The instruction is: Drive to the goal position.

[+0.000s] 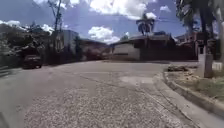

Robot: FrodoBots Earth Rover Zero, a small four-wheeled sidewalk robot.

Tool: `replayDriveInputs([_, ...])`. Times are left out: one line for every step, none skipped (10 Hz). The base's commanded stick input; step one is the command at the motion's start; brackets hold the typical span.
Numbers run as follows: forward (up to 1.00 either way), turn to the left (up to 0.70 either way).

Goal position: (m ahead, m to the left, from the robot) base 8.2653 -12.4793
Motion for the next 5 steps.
replayDriveInputs([0.70,-0.15])
replayDriveInputs([0.70,0.00])
replayDriveInputs([0.70,0.00])
replayDriveInputs([0.70,-0.35])
replayDriveInputs([0.70,-0.35])
